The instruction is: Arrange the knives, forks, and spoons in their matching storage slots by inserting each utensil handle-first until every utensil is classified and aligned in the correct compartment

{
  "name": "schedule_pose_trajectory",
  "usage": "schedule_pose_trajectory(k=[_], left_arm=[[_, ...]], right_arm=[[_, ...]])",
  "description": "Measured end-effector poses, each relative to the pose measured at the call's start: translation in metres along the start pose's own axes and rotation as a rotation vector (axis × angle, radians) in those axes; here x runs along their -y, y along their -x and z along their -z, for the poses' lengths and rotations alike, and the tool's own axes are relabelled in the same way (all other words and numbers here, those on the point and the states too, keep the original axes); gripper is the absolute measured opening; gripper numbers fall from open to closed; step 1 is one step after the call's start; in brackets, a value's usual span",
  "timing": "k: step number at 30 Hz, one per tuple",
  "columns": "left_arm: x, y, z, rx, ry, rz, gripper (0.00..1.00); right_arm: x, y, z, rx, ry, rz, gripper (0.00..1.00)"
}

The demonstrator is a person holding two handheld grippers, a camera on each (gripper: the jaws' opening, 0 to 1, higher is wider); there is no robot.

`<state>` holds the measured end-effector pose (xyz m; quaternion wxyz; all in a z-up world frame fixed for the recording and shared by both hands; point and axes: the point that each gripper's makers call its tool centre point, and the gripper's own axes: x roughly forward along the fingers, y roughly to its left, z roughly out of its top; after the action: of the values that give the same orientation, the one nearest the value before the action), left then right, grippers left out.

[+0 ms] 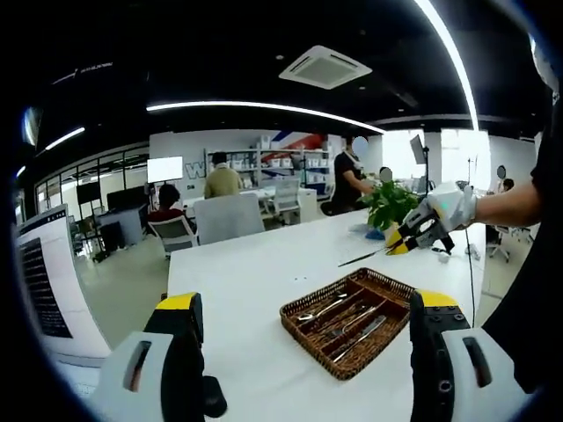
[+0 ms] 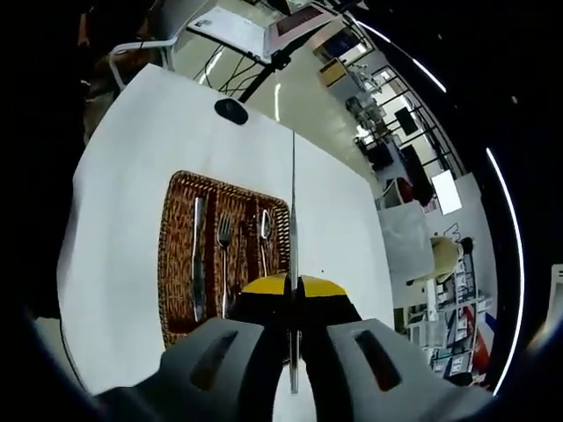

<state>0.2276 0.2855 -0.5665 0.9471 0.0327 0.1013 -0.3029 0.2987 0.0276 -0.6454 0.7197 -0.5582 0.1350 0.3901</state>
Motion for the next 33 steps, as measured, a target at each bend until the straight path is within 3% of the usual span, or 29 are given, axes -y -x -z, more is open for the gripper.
schedule_pose_trajectory(k=[13, 33], left_arm=[[0.003, 0.001, 0.004, -0.001, -0.004, 0.003, 1.0], [-0.002, 0.004, 0.003, -0.014, -0.032, -0.012, 1.0]], right_arm=[[-0.017, -0.014, 0.009, -0.013, 0.0, -0.036, 0.01], [-0.063, -0.049, 0.036, -0.053, -0.011, -0.025, 0.01]])
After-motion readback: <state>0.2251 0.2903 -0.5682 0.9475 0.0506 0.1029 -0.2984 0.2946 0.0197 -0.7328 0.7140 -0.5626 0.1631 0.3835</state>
